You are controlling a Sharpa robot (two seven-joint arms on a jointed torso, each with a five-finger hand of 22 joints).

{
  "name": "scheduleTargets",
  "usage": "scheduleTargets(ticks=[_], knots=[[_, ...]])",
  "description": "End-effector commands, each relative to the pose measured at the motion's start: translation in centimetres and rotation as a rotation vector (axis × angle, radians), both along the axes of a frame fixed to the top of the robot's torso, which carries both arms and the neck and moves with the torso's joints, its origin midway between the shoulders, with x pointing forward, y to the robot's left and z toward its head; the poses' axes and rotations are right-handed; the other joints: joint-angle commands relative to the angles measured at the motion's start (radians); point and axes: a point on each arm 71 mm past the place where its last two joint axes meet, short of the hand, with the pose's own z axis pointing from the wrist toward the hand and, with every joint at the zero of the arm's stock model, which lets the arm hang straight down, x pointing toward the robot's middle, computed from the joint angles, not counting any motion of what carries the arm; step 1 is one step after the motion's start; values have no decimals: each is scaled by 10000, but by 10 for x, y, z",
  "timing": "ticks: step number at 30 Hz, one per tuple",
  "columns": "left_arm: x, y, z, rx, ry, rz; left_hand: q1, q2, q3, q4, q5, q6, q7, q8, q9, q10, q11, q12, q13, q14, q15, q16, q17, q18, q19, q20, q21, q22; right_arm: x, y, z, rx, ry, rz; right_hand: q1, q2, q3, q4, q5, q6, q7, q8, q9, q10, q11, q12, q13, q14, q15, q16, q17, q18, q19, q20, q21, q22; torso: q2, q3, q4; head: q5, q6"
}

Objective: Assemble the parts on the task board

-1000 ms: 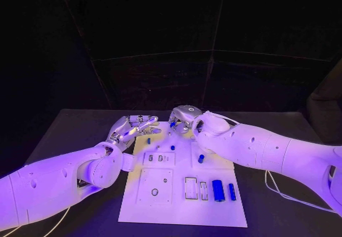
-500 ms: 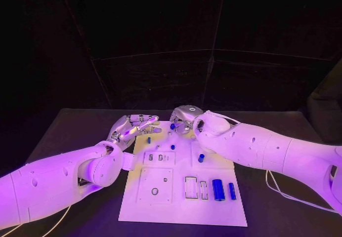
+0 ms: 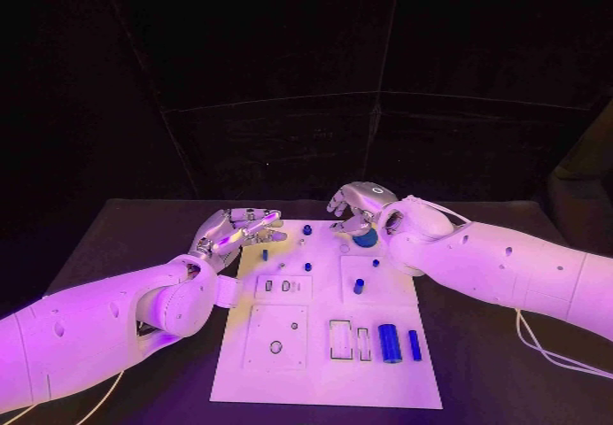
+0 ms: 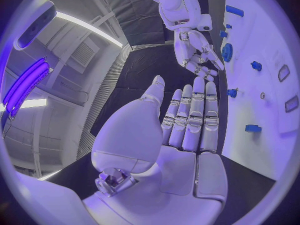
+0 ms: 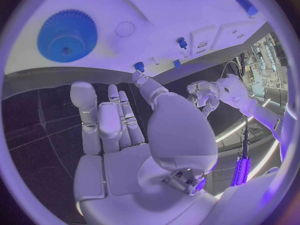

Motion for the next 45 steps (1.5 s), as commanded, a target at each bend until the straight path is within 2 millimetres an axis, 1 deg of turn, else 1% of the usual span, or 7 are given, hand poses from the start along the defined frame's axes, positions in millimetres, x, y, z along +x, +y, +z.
scheduleTargets(ticks=[1, 8, 10, 15, 19, 25, 45], knots=[[0, 0, 2, -82, -35, -133, -29, 96, 16, -79, 21, 39, 28, -60, -9, 0, 34, -59, -14, -27, 67, -56, 13, 70, 67, 29, -65, -14, -3, -19, 6, 1118, 527, -239, 245, 95, -3, 50, 130, 392, -178, 144, 41, 1636, -330, 732, 330, 300, -274, 587, 1067, -314, 489, -160, 628, 1100, -18, 15, -64, -75, 40], [0, 0, 2, -90, -42, -134, -17, 124, 22, -108, 20, 72, 4, -59, -1, 37, 18, -65, -8, -22, 64, -81, 21, 72, 71, 31, -85, -19, -2, -57, 6, 1146, 1518, -962, -66, -377, -828, 420, 486, 407, -538, 78, -21, 3308, -735, 2271, 1630, 478, -645, 1218, 2233, -532, 980, -584, 1330, 2287, -24, 33, -170, -24, 65], [0, 0, 2, -98, -42, -150, -17, 128, 21, -111, 20, 79, 1, -58, 0, 43, 15, -66, -7, -22, 63, -86, 22, 72, 71, 31, -89, -20, -2, -64, 5, 1026, 1824, -1164, 172, -336, -1593, 746, 755, 255, -643, 90, -11, 2866, -738, 5050, 4704, 535, -703, 1563, 2846, -607, 1115, -637, 1602, 2690, -20, 35, -174, -31, 61], [0, -1, 2, -113, -54, -173, -17, 130, 21, -113, 20, 82, -1, -58, 0, 47, 14, -66, -7, -22, 63, -88, 22, 73, 71, 31, -91, -20, 0, -70, 0, 477, 2365, -1432, 482, -116, -2497, 1473, 660, -159, -379, 137, -26, 3006, -542, 9950, 10116, 694, -489, 2143, 4230, -708, 1283, -449, 2014, 3416, 1, 39, -159, -59, 64], [1, -2, 2, -114, -81, -155, -13, 142, 23, -125, 20, 97, -8, -58, 3, 62, 8, -70, -5, -21, 61, -101, 25, 73, 72, 31, -100, -22, 1, -69, -3, 82, 2661, -1456, 674, -102, -2708, 1693, 664, -315, -303, 164, -31, 3106, -495, 10722, 11028, 708, -417, 2205, 4384, -719, 1289, -394, 2085, 3518, 4, 38, -108, -85, 39], [1, -1, 2, -129, -162, -106, -8, 152, 27, -133, 21, 103, -10, -59, 3, 69, 6, -73, -5, -20, 60, -107, 27, 74, 74, 31, -104, -22, 3, -68, -7, -275, 3006, -1421, 768, -179, -2976, 2064, 672, -455, -240, 211, -27, 3340, -424, 11536, 11969, 731, -351, 2273, 4562, -734, 1298, -327, 2162, 3634, -13, 21, -144, -86, 19], [2, -1, 2, -141, -221, -75, 4, 171, 37, -147, 21, 113, -13, -62, 4, 78, 2, -79, -4, -15, 57, -115, 30, 75, 78, 30, -111, -23, 8, -61, -10, -427, 3062, -1356, 1033, 45, -2942, 2316, 1277, -286, -270, 455, 11, 3573, -438, 12171, 12725, 753, -351, 2330, 4724, -747, 1310, -309, 2248, 3754, -1, 39, -140, -94, -40]])
